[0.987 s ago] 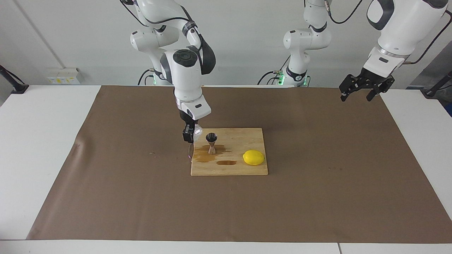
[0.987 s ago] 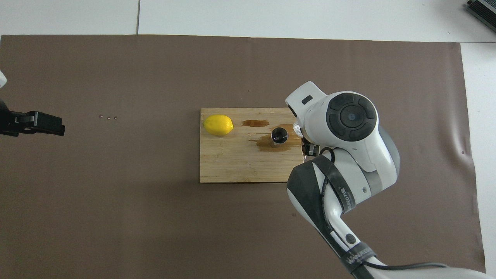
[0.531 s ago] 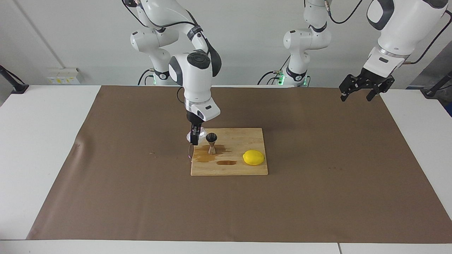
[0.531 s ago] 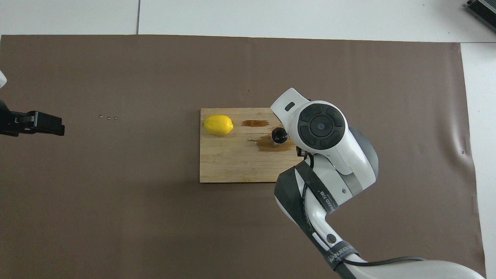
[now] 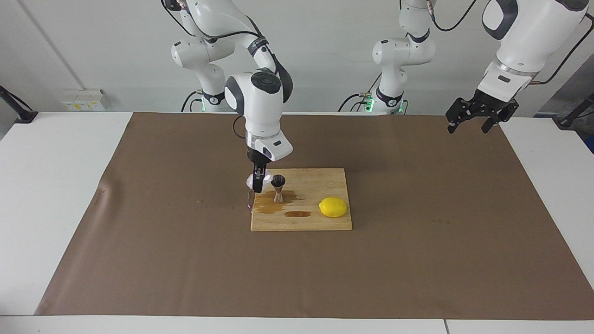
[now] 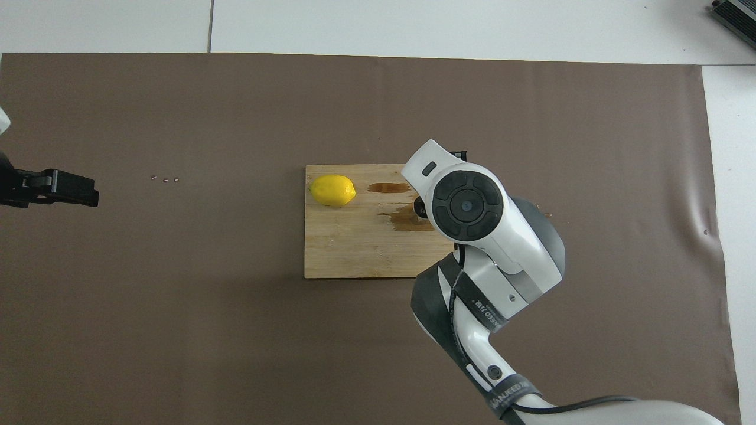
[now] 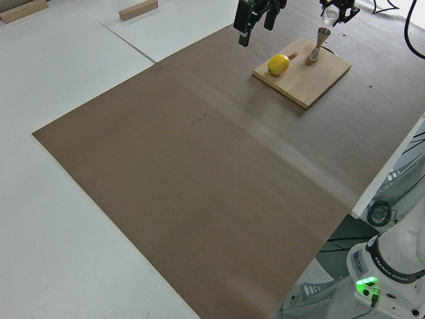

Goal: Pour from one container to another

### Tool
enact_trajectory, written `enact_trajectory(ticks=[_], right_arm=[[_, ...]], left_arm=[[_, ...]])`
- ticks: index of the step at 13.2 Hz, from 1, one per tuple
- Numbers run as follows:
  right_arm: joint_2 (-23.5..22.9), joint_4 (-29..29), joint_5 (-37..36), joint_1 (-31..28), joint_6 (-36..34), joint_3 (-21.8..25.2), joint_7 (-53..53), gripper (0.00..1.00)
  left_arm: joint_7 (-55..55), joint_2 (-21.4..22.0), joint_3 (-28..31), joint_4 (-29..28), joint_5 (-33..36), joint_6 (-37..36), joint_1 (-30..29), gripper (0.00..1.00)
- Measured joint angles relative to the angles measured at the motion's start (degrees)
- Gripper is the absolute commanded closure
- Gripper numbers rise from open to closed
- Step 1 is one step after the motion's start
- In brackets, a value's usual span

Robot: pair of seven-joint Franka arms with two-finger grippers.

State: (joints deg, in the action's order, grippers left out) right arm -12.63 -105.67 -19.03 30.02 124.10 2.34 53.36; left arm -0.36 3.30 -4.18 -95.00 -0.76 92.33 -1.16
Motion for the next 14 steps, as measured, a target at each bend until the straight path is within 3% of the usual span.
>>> enact_trajectory(ticks=[14], right_arm=[[-0.78,-0.17,-6.41,1.59,-0.13,-0.02,-0.07,0.44]], left_arm=[[0.00,0.00,0.00,0.00,0.00,-0.01,0.00,0.00]])
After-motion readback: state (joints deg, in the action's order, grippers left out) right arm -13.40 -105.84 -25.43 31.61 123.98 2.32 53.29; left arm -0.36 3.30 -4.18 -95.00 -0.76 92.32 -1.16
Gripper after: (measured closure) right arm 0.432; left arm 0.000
